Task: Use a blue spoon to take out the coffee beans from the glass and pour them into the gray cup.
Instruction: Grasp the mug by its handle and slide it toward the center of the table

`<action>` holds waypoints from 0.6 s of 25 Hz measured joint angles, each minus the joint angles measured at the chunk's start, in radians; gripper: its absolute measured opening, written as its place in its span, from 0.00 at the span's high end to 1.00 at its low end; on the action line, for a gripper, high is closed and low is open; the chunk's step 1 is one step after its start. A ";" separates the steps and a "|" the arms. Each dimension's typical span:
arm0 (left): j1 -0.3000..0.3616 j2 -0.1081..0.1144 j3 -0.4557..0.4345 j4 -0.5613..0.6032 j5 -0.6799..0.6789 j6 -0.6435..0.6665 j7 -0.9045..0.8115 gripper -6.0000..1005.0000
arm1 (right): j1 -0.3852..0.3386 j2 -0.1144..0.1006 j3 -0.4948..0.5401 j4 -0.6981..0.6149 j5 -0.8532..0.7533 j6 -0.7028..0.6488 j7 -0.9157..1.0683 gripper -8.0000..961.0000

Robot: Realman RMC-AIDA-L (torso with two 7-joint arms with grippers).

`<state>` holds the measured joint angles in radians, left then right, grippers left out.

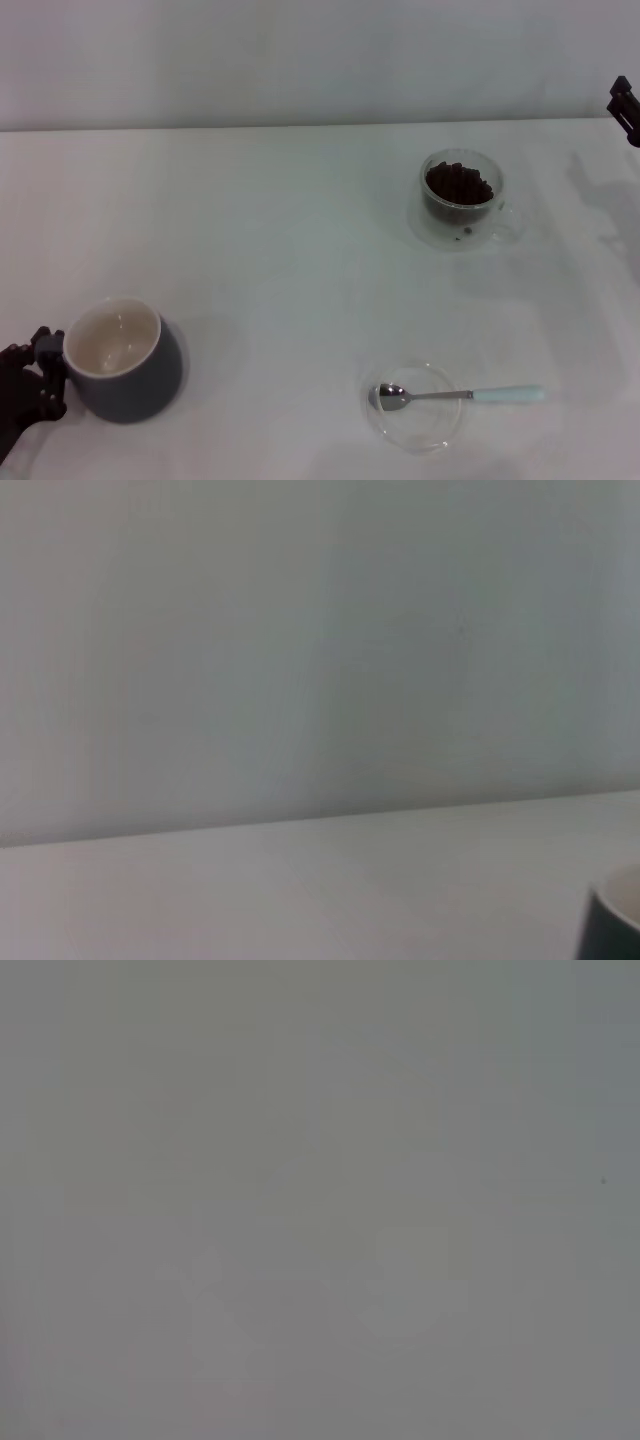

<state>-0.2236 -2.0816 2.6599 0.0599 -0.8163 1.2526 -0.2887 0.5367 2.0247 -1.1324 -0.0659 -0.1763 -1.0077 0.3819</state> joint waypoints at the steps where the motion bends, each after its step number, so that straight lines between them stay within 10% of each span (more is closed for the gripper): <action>1: -0.001 0.000 0.000 0.000 0.000 0.000 0.000 0.79 | 0.001 0.000 -0.001 0.000 0.000 0.000 0.000 0.09; 15: -0.050 -0.004 -0.002 0.042 -0.001 -0.005 0.024 0.88 | 0.008 0.002 -0.007 0.000 0.000 -0.001 0.000 0.09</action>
<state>-0.2741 -2.0858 2.6574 0.1018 -0.8172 1.2472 -0.2649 0.5450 2.0263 -1.1389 -0.0659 -0.1764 -1.0091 0.3819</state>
